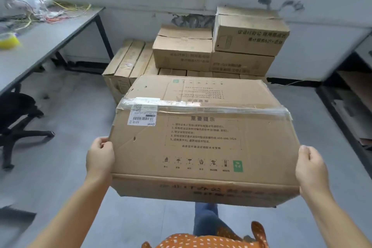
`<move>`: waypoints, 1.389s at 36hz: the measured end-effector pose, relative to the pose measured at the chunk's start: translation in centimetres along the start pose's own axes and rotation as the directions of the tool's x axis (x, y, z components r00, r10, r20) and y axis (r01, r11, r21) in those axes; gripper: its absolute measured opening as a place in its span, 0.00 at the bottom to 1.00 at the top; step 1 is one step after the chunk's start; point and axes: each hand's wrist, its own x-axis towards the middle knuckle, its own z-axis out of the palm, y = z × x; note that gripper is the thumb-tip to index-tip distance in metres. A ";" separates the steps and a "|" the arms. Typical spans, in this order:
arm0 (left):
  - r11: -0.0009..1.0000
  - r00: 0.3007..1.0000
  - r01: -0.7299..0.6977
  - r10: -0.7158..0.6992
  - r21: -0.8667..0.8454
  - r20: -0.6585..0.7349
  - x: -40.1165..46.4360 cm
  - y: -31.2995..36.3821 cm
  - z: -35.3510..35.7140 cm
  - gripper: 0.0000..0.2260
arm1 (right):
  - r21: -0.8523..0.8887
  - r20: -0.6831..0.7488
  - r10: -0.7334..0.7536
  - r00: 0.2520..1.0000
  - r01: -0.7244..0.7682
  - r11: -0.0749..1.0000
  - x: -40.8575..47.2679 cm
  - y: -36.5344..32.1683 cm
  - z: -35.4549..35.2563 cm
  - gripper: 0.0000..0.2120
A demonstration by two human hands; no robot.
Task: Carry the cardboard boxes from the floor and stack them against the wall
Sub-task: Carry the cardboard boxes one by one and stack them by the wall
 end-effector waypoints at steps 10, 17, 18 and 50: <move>0.998 0.996 -0.011 0.005 -0.055 -0.094 15.9 7.4 10.6 0.09 | 0.030 0.060 -0.033 0.998 0.031 0.999 16.9 -9.2 13.4 0.17; 0.995 0.988 0.011 -0.026 -0.102 -0.151 27.0 14.1 15.8 0.08 | 0.022 0.136 -0.096 0.986 0.094 0.995 28.2 -19.1 20.9 0.16; 0.994 0.986 0.009 -0.027 -0.112 -0.163 28.4 15.0 16.5 0.08 | 0.034 0.147 -0.104 0.984 0.101 0.994 29.6 -20.3 21.8 0.15; 0.994 0.997 -0.074 0.075 -0.082 0.012 78.3 43.6 45.1 0.12 | -0.054 -0.060 -0.112 0.992 0.108 0.993 68.0 -48.0 52.7 0.12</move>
